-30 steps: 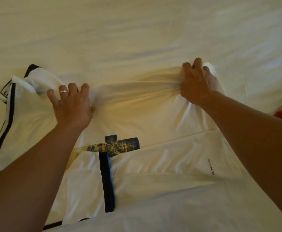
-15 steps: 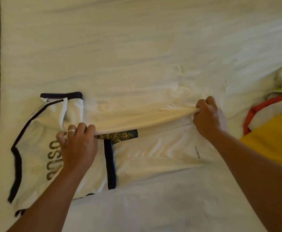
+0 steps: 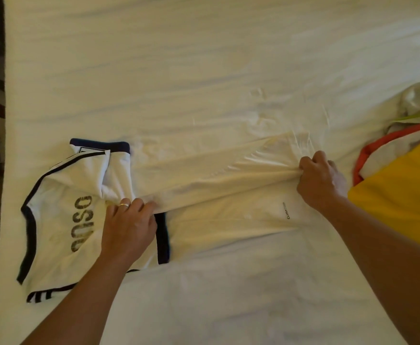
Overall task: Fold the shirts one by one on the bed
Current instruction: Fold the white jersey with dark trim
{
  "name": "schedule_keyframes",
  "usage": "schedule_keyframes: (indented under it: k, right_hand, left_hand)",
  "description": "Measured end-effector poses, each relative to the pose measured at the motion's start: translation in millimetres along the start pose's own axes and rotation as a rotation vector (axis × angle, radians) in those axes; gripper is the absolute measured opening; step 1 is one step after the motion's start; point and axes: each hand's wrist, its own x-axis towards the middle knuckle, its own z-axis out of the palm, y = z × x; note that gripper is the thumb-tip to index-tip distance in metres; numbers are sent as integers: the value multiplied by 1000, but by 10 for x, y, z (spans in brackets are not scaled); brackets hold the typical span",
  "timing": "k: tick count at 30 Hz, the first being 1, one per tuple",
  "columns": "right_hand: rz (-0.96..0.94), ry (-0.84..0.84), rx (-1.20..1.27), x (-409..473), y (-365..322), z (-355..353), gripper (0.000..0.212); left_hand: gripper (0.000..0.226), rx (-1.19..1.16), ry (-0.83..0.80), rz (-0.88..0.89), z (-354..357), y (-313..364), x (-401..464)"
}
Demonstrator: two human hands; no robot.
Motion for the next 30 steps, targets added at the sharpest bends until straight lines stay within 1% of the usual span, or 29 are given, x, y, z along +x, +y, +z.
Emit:
schedule_keyframes:
  k: [2,3,5,7,10,12,14,16,17,19,22,27,28,29,30]
  right_hand:
    - [-10,-24,-58,-13,15,-28,31]
    - [-13,-11,-60,-19,21,-42,32]
    - [-32,77,-19,-9,-13,-55,31]
    - [-69,172,62,32,-103,-49,30]
    - [-215,234,172,112,-311,2,28]
    - [-350,223,175,155,-464,40,31]
    - [-425,106,151,153,-607,114,42]
    - [-406,-64,123,147,-630,266,58]
    - [-381,-103,110,136,-606,340,64]
    - [-326,-101,95,133,-471,479,72]
    - [-265,-88,94,185,-281,568,79]
    - [-248,-137,75,197,-303,514,82]
    - [-245,-132,59,182,-349,473,82]
    - [-242,-116,44,158,-384,429,81]
    - [-254,-81,30,132,-473,368,80]
  left_hand:
    - [28,11,-12,-1,-36,45,10]
    - [29,4,-12,-1,-54,80,28]
    - [30,-51,-1,-7,-76,158,80]
    - [36,-154,11,-24,-94,268,164]
    - [50,-303,20,-74,-72,454,315]
    - [62,-329,-30,-109,-36,570,426]
    - [74,-319,-128,-137,26,649,503]
    - [86,-306,-253,-137,146,715,528]
    - [92,-299,-292,-136,196,718,522]
    - [96,-277,-324,-139,282,722,504]
    - [95,-238,-350,-134,322,727,485]
    - [93,-248,-430,-128,245,748,540]
    - [92,-250,-418,-125,205,739,517]
    - [90,-254,-374,-116,160,741,487]
    - [87,-267,-293,-114,97,699,410]
